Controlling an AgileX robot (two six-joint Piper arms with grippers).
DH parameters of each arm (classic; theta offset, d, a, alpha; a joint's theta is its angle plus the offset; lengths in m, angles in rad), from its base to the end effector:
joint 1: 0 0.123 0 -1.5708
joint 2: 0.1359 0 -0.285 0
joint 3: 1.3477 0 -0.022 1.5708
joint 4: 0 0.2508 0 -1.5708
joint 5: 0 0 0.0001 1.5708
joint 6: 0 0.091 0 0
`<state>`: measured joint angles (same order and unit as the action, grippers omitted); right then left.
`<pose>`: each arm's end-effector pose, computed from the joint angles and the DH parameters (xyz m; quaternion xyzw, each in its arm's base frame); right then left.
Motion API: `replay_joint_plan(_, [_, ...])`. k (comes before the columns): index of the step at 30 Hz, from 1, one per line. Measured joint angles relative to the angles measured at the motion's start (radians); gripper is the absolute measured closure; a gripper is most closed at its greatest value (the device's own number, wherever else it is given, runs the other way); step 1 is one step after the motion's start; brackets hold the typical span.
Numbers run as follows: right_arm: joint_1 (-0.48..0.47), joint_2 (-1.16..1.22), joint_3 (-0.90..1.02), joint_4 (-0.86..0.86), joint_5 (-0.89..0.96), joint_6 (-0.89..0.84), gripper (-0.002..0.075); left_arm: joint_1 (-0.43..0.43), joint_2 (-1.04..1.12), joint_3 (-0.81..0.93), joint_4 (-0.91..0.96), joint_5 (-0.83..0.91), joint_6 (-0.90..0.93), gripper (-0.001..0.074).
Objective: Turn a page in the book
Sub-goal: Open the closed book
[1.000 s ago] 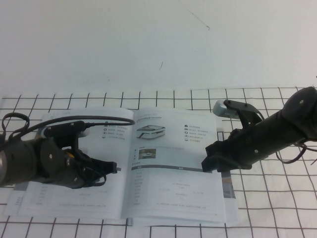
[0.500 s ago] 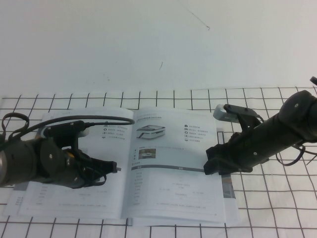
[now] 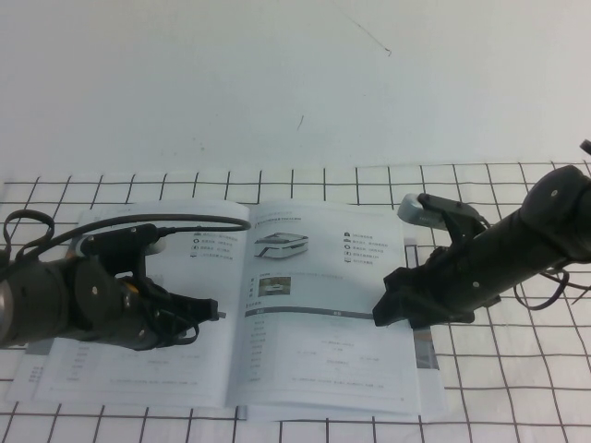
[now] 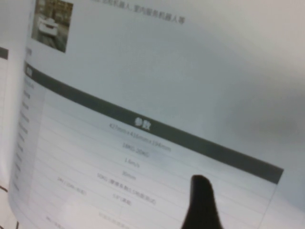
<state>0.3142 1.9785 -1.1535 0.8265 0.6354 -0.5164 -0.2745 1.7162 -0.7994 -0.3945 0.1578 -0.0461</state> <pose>0.3465 0.1544 0.1382 -0.0949 0.9542 0.2586 0.1170 0.3022 -0.0909 0.1514 -0.0683 0.9532 -0.1291 0.2648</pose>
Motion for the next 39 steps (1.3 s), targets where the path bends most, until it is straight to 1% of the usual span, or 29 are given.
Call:
replay_joint_plan(5, [-0.005,0.000,0.002,0.051,0.002,-0.018,0.0252,0.000,0.000,0.000,-0.011,0.000,0.000,0.0737])
replay_joint_plan(8, [-0.006,0.002,0.006,0.103,0.011,-0.068,0.0251,0.000,0.000,0.000,-0.014,0.000,0.000,0.0737])
replay_joint_plan(18, [-0.006,0.014,0.007,0.449,0.070,-0.330,0.0250,0.000,0.000,0.000,-0.018,-0.003,0.000,0.0738])
replay_joint_plan(22, [-0.006,0.014,0.004,0.487,0.104,-0.370,0.0250,0.000,0.000,0.000,-0.018,-0.005,0.000,0.0738])
replay_joint_plan(24, [-0.006,0.014,-0.010,0.450,0.120,-0.356,0.0250,0.000,0.000,0.000,-0.019,-0.005,0.000,0.0738])
replay_joint_plan(26, [-0.006,0.008,-0.035,0.371,0.130,-0.302,0.0250,0.000,0.000,0.000,-0.019,-0.005,0.000,0.0738])
replay_joint_plan(29, [-0.006,-0.001,-0.091,0.163,0.152,-0.159,0.0250,0.000,0.000,0.000,-0.019,-0.005,0.000,0.0738])
replay_joint_plan(32, [-0.006,-0.008,-0.133,-0.086,0.165,0.028,0.0250,0.000,0.000,0.000,-0.019,-0.005,0.002,0.0738])
replay_joint_plan(33, [-0.006,-0.008,-0.138,-0.141,0.163,0.071,0.0250,0.000,0.001,0.000,-0.019,-0.005,0.002,0.0738])
replay_joint_plan(36, [-0.006,0.007,-0.143,-0.214,0.159,0.125,0.0250,0.000,0.001,0.000,-0.020,-0.005,0.002,0.0738])
replay_joint_plan(39, [-0.006,0.044,-0.143,-0.229,0.161,0.141,0.0250,0.000,0.001,0.000,-0.021,-0.005,0.002,0.0738])
